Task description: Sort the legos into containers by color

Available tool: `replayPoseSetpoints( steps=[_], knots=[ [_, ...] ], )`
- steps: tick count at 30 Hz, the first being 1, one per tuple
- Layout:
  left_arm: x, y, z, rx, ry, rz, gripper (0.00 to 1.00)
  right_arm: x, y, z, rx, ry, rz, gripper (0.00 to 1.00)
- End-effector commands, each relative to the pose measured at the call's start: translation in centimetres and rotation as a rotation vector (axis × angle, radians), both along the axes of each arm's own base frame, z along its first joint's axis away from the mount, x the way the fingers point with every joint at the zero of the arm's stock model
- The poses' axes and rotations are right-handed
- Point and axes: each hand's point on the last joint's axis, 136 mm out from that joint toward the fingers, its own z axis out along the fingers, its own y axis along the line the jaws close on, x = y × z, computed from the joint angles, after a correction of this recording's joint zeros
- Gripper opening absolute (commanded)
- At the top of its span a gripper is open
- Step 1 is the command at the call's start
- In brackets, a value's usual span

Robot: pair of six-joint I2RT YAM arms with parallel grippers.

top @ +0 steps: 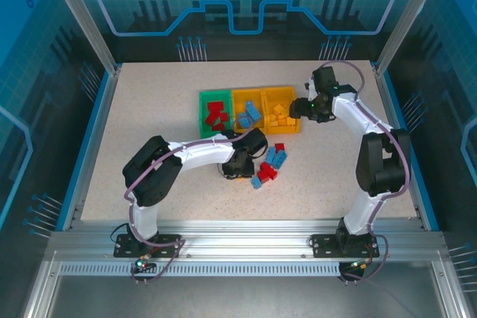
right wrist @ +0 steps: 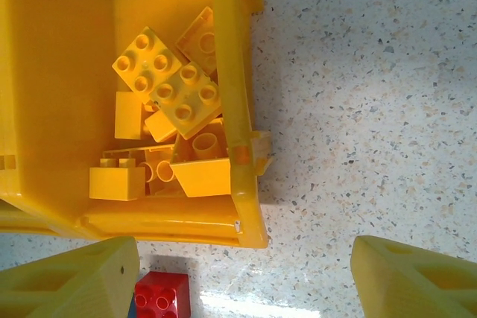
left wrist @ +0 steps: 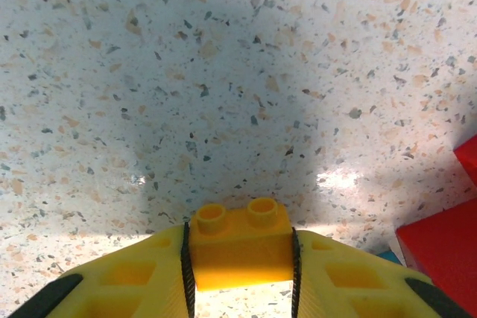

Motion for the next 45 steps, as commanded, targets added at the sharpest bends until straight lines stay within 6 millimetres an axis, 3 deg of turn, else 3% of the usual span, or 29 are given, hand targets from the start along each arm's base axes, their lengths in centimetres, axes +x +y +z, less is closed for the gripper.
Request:
replayPoseSetpoints(
  steps=[1, 8, 13, 19, 24, 29, 36, 45],
  knots=[
    [-0.1, 0.8, -0.1, 0.065, 0.000, -0.021, 0.33, -0.1, -0.1, 1.1, 0.020, -0.030, 0.014, 0.76],
    [1.8, 0.3, 2.3, 0.068, -0.068, -0.059, 0.32, 0.1, -0.4, 0.8, 0.002, -0.038, 0.016, 0.76],
    [3.2, -0.1, 3.9, 0.058, -0.112, -0.081, 0.32, 0.7, -1.4, -0.5, -0.002, -0.021, -0.014, 0.75],
    [8.0, -1.7, 7.1, -0.019, -0.220, -0.118, 0.32, 1.1, 0.3, -1.3, 0.205, -0.059, 0.004, 0.74],
    [12.6, -3.7, 9.4, -0.071, -0.311, -0.194, 0.31, 0.4, 0.0, -1.9, 0.260, -0.072, -0.013, 0.74],
    [16.4, -5.3, 9.7, -0.126, -0.354, -0.234, 0.32, -1.2, -0.9, -2.2, 0.304, -0.072, -0.065, 0.73],
    [21.0, -8.0, 10.4, -0.188, -0.428, -0.296, 0.32, -5.4, -1.3, -3.3, 0.297, 0.036, -0.151, 0.73],
    [24.3, -10.0, 11.2, -0.259, -0.500, -0.330, 0.33, -9.6, 1.6, -4.4, 0.343, 0.161, -0.150, 0.70]
  ],
)
